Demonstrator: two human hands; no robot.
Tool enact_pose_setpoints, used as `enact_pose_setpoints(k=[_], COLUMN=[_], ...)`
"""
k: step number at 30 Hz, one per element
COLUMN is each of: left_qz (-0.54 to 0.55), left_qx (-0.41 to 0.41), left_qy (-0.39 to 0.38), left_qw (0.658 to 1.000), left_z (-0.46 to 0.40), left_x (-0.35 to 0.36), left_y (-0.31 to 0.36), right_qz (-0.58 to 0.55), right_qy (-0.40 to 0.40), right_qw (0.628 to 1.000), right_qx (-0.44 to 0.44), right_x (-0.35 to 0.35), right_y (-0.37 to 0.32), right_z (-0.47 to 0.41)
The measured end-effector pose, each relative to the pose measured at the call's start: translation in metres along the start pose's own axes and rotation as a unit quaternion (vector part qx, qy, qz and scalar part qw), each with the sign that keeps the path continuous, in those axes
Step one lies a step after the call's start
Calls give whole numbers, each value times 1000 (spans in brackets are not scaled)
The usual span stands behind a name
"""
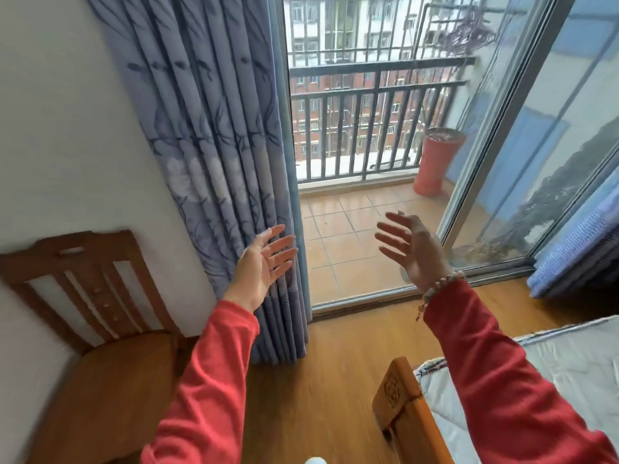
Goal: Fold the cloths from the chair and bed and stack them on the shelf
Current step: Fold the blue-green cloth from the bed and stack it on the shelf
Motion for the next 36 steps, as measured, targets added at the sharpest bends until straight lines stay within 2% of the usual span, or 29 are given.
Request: enact_pose_setpoints(k=[8,16,26,31,36], left_qz=[-9,-41,-56,-63,-81], left_qx=[-38,-29,-25,-36,-82], left_qy=[-49,-97,-239,-331,-404], left_qw=[998,994,969,941,908], left_z=[-124,-263,-406,-437,-457], left_x=[59,150,370,478,588], left_y=[-2,-2,6,-21,-62], right_qz=[-17,-36,-71,-97,-111], right_qy=[39,91,170,260,361], right_qw=[999,995,977,952,916], right_qx=[-3,-30,-108,-126,-134], right_x=[1,-31,-129,-210,-291], right_y=[-11,-45,-157,-185,-202], right_z=[-108,-243,-384,-412,-415])
Point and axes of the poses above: each hand's wrist, its own z-axis away from the middle knuckle, its own x-axis out of the palm, y = z × x, the point moved 8 cm from there along -z, towards the middle knuckle, and after that the axes turned 6 degrees about y, right-handed, at the moved point
